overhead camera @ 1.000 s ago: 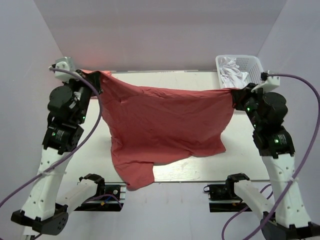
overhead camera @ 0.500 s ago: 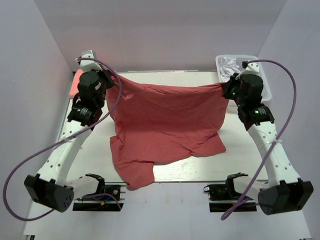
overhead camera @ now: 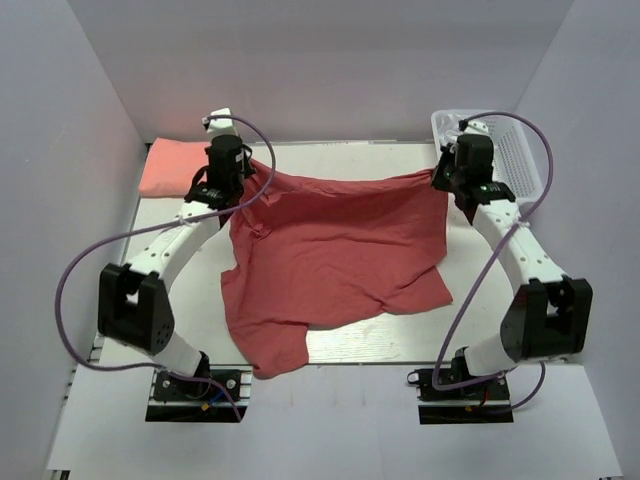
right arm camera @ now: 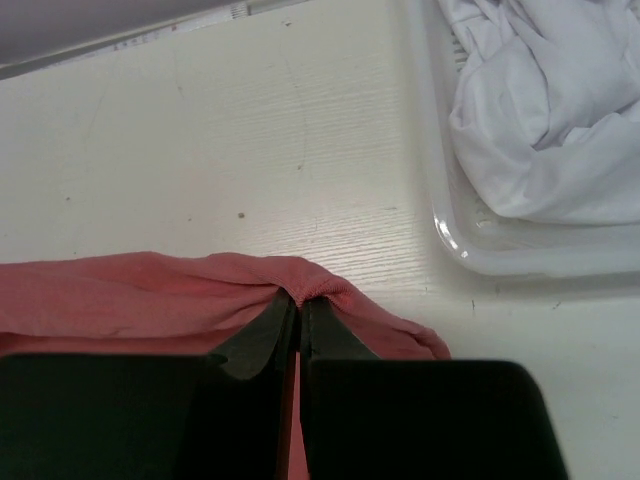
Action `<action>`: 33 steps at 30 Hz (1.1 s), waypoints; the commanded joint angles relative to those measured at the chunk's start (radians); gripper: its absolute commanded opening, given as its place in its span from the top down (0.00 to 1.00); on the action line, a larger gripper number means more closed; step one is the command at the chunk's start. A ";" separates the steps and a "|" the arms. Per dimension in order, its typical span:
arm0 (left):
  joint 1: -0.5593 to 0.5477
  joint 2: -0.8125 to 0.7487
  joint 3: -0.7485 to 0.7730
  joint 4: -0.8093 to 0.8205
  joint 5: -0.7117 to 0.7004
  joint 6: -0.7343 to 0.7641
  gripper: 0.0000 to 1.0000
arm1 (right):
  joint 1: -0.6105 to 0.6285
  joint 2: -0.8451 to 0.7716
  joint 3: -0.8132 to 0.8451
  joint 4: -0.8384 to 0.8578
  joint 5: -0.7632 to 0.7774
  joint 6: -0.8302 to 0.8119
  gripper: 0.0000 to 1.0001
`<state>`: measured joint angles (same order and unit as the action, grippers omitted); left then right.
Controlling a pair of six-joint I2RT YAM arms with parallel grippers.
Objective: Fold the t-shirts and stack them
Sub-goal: Flatten out the tshirt
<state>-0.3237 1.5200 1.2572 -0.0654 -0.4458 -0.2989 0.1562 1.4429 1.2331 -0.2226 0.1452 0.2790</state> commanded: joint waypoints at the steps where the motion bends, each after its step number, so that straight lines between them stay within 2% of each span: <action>1: 0.014 0.048 0.060 0.071 -0.019 0.017 1.00 | -0.015 0.062 0.081 0.080 -0.016 -0.024 1.00; 16: 0.041 0.483 0.312 0.156 0.002 0.038 1.00 | -0.038 0.456 0.362 0.084 -0.096 -0.103 1.00; 17: 0.041 0.505 0.330 0.156 0.002 0.038 0.99 | -0.038 0.467 0.371 0.089 -0.102 -0.109 0.93; 20: 0.051 0.595 0.428 0.110 0.025 0.047 0.44 | -0.041 0.519 0.433 0.072 -0.119 -0.115 0.74; 21: 0.051 0.615 0.488 0.090 0.025 0.047 0.17 | -0.041 0.531 0.445 0.066 -0.122 -0.112 0.60; 23: 0.051 0.649 0.550 0.049 0.016 0.026 0.00 | -0.040 0.553 0.489 0.060 -0.169 -0.130 0.50; 24: 0.051 0.661 0.600 0.003 0.007 0.026 0.00 | -0.040 0.562 0.511 0.042 -0.174 -0.135 0.38; 26: 0.060 0.672 0.625 -0.011 -0.002 0.026 0.00 | -0.040 0.565 0.532 0.034 -0.206 -0.155 0.28; 28: 0.060 0.640 0.625 -0.036 -0.011 0.026 0.00 | -0.034 0.553 0.537 0.035 -0.228 -0.167 0.11; 33: 0.060 0.530 0.529 -0.091 0.025 -0.008 0.00 | -0.029 0.481 0.473 0.028 -0.329 -0.167 0.10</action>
<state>-0.2703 2.1857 1.8259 -0.0986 -0.4343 -0.2790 0.1223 2.0056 1.7180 -0.2012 -0.0937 0.1318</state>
